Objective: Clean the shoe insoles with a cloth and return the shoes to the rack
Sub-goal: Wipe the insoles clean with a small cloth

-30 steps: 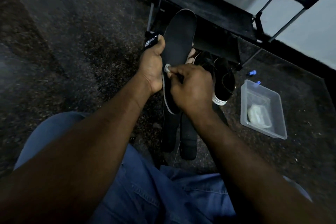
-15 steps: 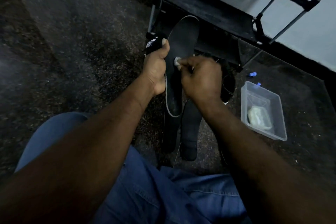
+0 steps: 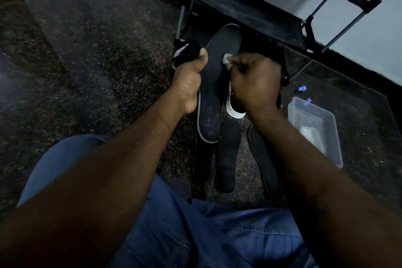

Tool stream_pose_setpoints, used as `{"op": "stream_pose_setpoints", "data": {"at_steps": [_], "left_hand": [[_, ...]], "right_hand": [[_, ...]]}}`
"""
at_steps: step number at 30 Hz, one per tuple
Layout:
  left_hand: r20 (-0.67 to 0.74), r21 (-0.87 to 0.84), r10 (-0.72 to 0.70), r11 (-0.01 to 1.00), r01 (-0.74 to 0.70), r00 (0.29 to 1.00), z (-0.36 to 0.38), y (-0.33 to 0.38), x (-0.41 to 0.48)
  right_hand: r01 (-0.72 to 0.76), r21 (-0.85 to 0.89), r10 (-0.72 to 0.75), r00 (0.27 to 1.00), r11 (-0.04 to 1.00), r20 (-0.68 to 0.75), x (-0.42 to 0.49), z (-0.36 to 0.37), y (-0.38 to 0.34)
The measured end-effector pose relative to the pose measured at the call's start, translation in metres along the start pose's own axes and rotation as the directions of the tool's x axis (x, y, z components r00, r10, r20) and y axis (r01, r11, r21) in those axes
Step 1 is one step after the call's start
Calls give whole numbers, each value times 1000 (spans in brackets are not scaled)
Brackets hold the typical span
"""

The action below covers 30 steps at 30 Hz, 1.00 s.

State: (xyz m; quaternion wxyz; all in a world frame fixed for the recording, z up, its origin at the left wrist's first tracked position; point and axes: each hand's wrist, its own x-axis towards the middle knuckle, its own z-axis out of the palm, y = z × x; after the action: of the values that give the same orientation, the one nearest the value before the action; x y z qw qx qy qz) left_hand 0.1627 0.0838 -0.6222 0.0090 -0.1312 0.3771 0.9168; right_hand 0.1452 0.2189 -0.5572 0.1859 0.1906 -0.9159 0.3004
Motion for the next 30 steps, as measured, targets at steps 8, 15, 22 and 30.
{"op": "stream_pose_setpoints", "data": {"at_steps": [8, 15, 22, 30], "left_hand": [[-99, 2, 39, 999, -39, 994, 1, 6, -4], [27, -19, -50, 999, 50, 998, 7, 3, -11], [-88, 53, 13, 999, -8, 996, 0, 4, -6], [-1, -32, -58, 998, 57, 998, 7, 2, -8]], "right_hand": [[-135, 213, 49, 929, 968, 368, -28, 6, -10], [-117, 181, 123, 992, 976, -22, 6, 7, -7], [-108, 266, 30, 960, 958, 280, -45, 22, -21], [-82, 226, 72, 996, 971, 51, 3, -16, 5]]}}
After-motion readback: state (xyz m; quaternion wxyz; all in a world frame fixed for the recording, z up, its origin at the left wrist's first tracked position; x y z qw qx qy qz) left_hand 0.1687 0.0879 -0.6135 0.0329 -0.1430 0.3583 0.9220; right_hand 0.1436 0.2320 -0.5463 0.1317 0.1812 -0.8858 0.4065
